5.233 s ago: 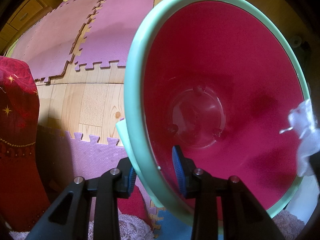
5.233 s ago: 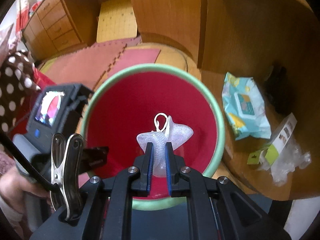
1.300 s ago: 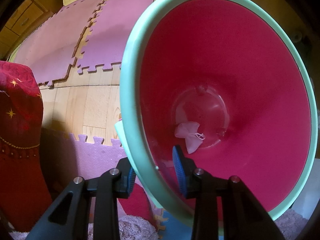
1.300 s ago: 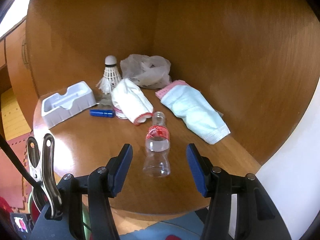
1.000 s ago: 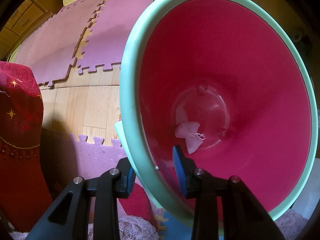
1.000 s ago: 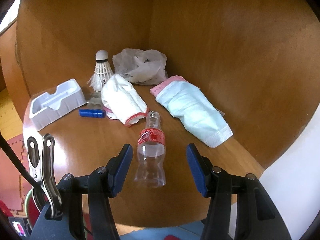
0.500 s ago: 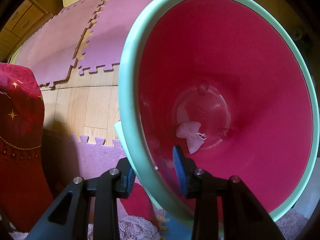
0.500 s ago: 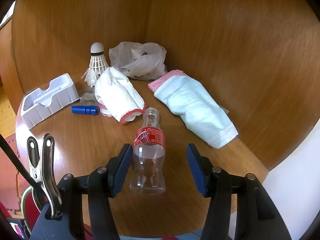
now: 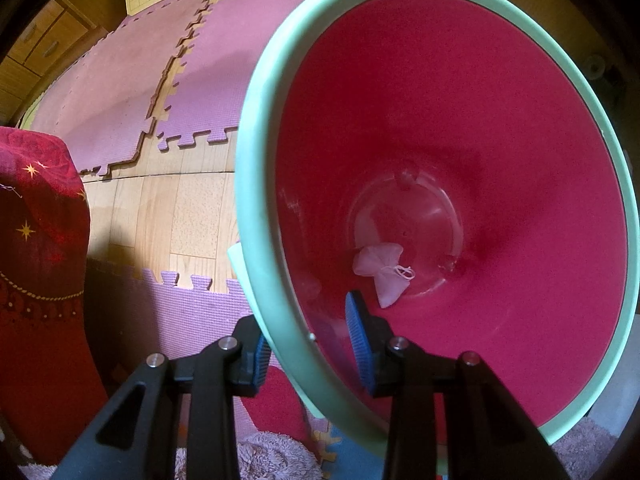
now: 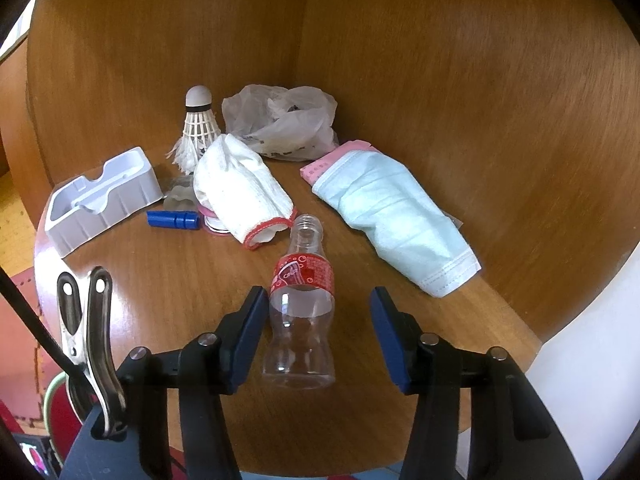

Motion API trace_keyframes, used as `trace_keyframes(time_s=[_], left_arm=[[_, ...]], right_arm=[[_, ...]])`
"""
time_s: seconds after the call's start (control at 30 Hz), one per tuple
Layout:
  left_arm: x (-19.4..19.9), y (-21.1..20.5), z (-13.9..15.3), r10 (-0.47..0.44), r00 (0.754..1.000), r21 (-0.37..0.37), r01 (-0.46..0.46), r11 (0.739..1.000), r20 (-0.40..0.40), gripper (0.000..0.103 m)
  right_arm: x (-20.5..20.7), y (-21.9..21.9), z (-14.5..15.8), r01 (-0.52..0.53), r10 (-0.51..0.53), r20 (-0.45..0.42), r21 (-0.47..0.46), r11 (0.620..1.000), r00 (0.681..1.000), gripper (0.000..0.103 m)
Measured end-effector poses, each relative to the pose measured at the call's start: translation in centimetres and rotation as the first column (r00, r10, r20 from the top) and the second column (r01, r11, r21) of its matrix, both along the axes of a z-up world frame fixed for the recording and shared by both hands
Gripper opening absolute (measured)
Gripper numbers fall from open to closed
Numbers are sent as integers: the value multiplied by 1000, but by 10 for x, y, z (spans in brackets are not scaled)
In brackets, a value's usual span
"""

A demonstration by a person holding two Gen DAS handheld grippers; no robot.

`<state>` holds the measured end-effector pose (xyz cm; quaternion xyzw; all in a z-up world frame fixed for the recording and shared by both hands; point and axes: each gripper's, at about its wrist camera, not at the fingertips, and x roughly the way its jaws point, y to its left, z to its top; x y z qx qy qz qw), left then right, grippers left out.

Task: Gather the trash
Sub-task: 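Close the right tool around the red-labelled plastic bottle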

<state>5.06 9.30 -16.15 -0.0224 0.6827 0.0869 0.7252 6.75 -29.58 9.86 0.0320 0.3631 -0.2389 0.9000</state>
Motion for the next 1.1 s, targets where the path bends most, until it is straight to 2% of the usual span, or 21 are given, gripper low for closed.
trace_keyframes(time_s=[0.17, 0.33, 0.5, 0.63, 1.1], left_arm=[[0, -1, 0, -1, 1000, 1, 1, 1000, 1, 37], [0, -1, 0, -1, 1000, 3, 1, 1000, 1, 37], [0, 1, 0, -2, 1000, 2, 2, 1000, 2, 37], [0, 0, -1, 0, 1000, -1, 0, 1000, 2, 37], [0, 0, -1, 0, 1000, 0, 0, 1000, 2, 37]], right_arm=[[-1, 1, 1, -13, 13, 8, 17, 1000, 1000, 47], [-5, -9, 0, -21, 16, 40, 115, 993, 999, 47], [-7, -12, 0, -28, 19, 60, 138, 990, 998, 46], [-6, -11, 0, -26, 19, 59, 121, 992, 998, 32], [-14, -13, 1, -45, 31, 88, 164, 985, 996, 32]])
